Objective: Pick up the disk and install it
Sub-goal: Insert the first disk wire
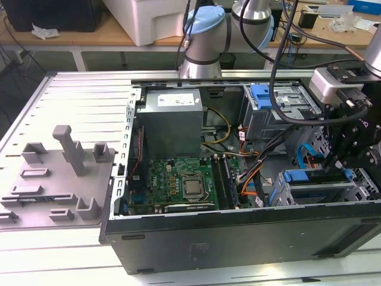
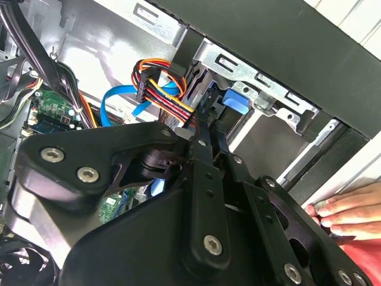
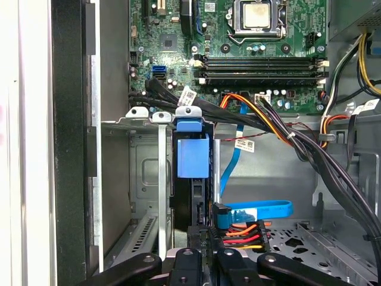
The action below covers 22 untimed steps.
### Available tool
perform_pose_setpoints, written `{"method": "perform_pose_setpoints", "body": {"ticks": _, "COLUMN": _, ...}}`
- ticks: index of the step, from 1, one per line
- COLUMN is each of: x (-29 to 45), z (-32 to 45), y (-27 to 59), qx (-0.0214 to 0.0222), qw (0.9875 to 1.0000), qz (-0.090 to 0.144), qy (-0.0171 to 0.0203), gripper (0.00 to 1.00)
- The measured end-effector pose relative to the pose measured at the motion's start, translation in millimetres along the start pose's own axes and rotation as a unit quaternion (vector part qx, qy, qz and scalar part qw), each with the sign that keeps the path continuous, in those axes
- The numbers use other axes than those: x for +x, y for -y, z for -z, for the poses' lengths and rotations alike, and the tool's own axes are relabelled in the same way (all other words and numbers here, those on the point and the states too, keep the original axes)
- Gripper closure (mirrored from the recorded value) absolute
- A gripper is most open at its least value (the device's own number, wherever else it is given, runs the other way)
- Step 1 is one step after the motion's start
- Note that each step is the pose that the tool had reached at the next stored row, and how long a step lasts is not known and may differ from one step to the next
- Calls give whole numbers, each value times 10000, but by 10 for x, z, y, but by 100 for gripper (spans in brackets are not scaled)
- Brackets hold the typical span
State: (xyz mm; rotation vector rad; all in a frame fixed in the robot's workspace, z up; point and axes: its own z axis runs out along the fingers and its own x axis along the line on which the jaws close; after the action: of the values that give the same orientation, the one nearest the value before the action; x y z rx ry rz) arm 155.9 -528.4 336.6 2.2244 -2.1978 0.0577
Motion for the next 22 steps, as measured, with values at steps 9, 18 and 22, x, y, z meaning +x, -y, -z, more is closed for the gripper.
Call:
{"method": "perform_pose_setpoints", "body": {"ticks": 9, "x": 1, "z": -1, "y": -1, "qx": 0, "qw": 10000, "qz": 0, "qy": 1, "gripper": 82}}
{"method": "perform_pose_setpoints", "body": {"ticks": 18, "x": -10, "z": 55, "y": 0, "qx": 0, "qw": 10000, "qz": 1, "qy": -4, "gripper": 57}}
{"method": "perform_pose_setpoints", "body": {"ticks": 22, "x": -45, "z": 97, "y": -9, "qx": 0, "qw": 10000, "qz": 0, "qy": -11, "gripper": 57}}
